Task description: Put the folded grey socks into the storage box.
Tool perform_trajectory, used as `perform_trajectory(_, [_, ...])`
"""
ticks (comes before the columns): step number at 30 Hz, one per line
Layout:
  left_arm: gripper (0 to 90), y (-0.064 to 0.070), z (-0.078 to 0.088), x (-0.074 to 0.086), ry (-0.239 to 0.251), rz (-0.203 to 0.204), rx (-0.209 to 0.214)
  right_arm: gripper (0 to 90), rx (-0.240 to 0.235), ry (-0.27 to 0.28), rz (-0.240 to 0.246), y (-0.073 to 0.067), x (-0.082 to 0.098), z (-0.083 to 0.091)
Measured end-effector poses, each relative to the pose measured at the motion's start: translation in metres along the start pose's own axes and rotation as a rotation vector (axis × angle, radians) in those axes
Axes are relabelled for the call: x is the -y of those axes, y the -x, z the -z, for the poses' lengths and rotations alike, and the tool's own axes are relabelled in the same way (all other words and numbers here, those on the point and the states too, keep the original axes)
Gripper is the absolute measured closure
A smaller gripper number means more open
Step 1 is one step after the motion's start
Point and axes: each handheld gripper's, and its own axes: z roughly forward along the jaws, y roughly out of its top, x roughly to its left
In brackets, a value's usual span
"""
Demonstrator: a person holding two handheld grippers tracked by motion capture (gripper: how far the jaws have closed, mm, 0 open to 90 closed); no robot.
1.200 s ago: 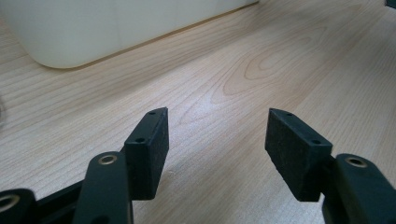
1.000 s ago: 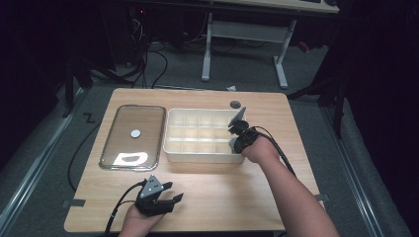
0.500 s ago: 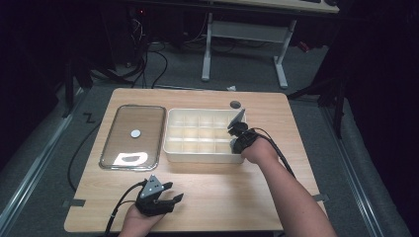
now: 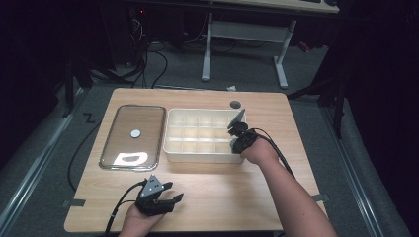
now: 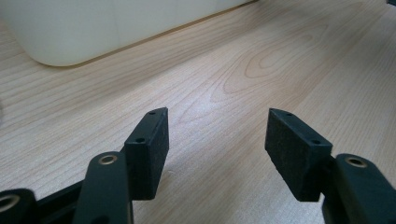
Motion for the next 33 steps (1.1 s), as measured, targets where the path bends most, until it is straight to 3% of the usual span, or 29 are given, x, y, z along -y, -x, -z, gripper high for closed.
perform_trajectory(2, [40.4,0.0,0.0,0.0,0.0,-0.001,-0.001,66.6,-0.002,0.003,0.026,0.002,-0.001,0.001])
perform_trajectory(9, [40.4,0.0,0.0,0.0,-0.001,-0.002,0.001,56.9,-0.019,0.005,0.013,0.002,-0.001,0.003])
perform_trajectory(20, [40.5,0.0,0.0,0.0,0.0,0.001,0.001,53.8,-0.034,0.018,-0.007,0.002,0.0,0.011])
perform_trajectory(28, [40.4,0.0,0.0,0.0,-0.003,-0.002,0.002,52.7,-0.045,0.06,-0.013,0.006,0.003,0.028])
perform_trajectory(31, [40.4,0.0,0.0,0.0,-0.003,-0.001,0.002,57.7,-0.061,0.092,-0.023,0.01,0.005,0.041])
perform_trajectory(33, [40.5,0.0,0.0,0.0,-0.003,-0.002,0.002,78.3,-0.091,0.11,-0.025,0.014,0.008,0.052])
